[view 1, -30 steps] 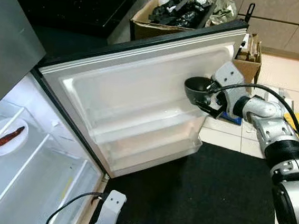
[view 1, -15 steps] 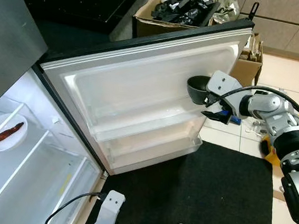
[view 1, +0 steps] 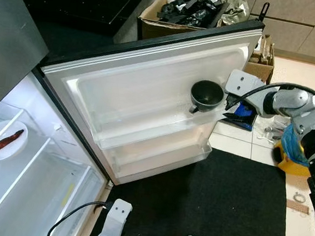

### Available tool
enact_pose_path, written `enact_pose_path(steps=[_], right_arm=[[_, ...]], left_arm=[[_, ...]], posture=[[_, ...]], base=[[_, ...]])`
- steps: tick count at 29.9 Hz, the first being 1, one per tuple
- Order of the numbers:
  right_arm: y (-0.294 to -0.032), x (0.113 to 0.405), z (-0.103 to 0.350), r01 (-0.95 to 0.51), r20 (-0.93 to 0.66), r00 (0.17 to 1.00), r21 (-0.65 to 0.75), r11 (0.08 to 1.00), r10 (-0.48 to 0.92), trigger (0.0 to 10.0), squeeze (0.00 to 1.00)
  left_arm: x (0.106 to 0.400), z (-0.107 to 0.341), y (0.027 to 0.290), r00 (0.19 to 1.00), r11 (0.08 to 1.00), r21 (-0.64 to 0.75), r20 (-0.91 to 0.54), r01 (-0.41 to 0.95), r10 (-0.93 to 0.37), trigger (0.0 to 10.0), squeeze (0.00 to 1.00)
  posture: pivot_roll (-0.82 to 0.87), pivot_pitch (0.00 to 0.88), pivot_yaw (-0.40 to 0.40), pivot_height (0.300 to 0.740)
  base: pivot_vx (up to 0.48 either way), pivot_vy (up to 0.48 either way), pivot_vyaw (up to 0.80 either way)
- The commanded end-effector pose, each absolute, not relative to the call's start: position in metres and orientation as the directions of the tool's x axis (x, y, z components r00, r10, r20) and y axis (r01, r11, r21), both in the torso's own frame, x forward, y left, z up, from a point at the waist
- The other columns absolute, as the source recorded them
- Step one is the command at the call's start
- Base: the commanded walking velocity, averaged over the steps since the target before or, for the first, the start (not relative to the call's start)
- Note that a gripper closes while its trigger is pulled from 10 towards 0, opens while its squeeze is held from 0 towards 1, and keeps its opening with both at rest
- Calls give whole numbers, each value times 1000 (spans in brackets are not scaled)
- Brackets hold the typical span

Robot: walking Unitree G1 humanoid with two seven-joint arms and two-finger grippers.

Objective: Restocking fridge

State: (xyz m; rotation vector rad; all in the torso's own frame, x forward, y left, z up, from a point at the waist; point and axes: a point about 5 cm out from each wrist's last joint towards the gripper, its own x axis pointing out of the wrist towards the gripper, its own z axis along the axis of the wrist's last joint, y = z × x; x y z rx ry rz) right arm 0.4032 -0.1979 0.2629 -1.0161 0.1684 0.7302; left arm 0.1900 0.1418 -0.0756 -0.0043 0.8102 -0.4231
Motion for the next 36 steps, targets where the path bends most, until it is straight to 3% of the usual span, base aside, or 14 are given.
enact_pose_path(steps=[1, 4, 8, 10, 12, 13, 16, 19, 22, 25, 29, 30, 31, 36], right_arm=[[-201, 403, 265, -633, -450, 750, -702, 326, 485, 10000, 0], [-202, 403, 268, -626, -440, 754, -707, 329, 488, 10000, 0], [-202, 401, 282, -625, -334, 746, -648, 435, 576, 10000, 0], [-202, 398, 284, -667, -302, 702, -597, 446, 646, 10000, 0], [-203, 388, 283, -755, -252, 593, -504, 420, 765, 10000, 0], [-203, 388, 283, -755, -252, 593, -504, 420, 765, 10000, 0], [-213, 371, 269, -863, -250, 436, -389, 323, 864, 10000, 0], [-223, 360, 259, -885, -221, 405, -338, 320, 887, 10000, 0], [-245, 340, 244, -852, -68, 472, -291, 435, 879, 10000, 0], [-251, 335, 240, -830, -29, 509, -282, 481, 861, 10000, 0], [-278, 324, 215, -687, 66, 702, -198, 699, 709, 10000, 0], [-278, 324, 215, -687, 66, 702, -198, 699, 709, 10000, 0], [-297, 310, 177, -556, 45, 827, -87, 827, 560, 10000, 0], [-319, 288, 117, -361, -75, 927, 77, 929, 367, 10000, 0]], left_arm=[[180, -81, 141, 591, 921, -181, -720, 345, -363, 10000, 0], [181, -81, 140, 590, 920, -182, -720, 346, -364, 10000, 0], [183, -80, 139, 594, 923, -183, -718, 340, -361, 10000, 0], [184, -80, 138, 597, 924, -184, -717, 336, -359, 10000, 0], [185, -79, 138, 600, 926, -185, -716, 328, -356, 10000, 0], [185, -79, 138, 600, 926, -185, -716, 328, -356, 10000, 0], [184, -80, 139, 597, 929, -184, -722, 322, -350, 10000, 0], [182, -81, 141, 590, 930, -181, -730, 320, -345, 10000, 0], [179, -83, 145, 580, 933, -172, -744, 315, -333, 10000, 0], [179, -83, 146, 579, 935, -170, -746, 312, -329, 10000, 0], [179, -83, 152, 576, 940, -162, -755, 300, -314, 10000, 0], [179, -83, 152, 576, 940, -162, -755, 300, -314, 10000, 0], [180, -83, 155, 572, 944, -152, -764, 292, -300, 10000, 0], [181, -83, 158, 568, 951, -136, -775, 277, -276, 10000, 0]], posture=[[-129, 216, -4, 740], [-132, 213, -5, 740], [-126, 197, -12, 740], [-121, 188, -16, 740], [-121, 183, -17, 740], [-121, 183, -17, 740], [-127, 166, -14, 740], [-135, 159, -11, 740], [-146, 145, 2, 740], [-146, 145, 2, 740], [-168, 136, 11, 740], [-168, 136, 11, 740], [-190, 123, 14, 740], [-196, 119, 15, 740]], base=[[0, 0, 0], [0, 0, 0], [0, 0, 0], [0, 0, 0], [0, 0, 0], [0, 0, 0], [0, 0, 0], [0, 0, 0], [0, 0, 0], [0, 0, 0], [0, 0, 0], [0, 0, 0], [0, 0, 0], [0, 0, 0]])
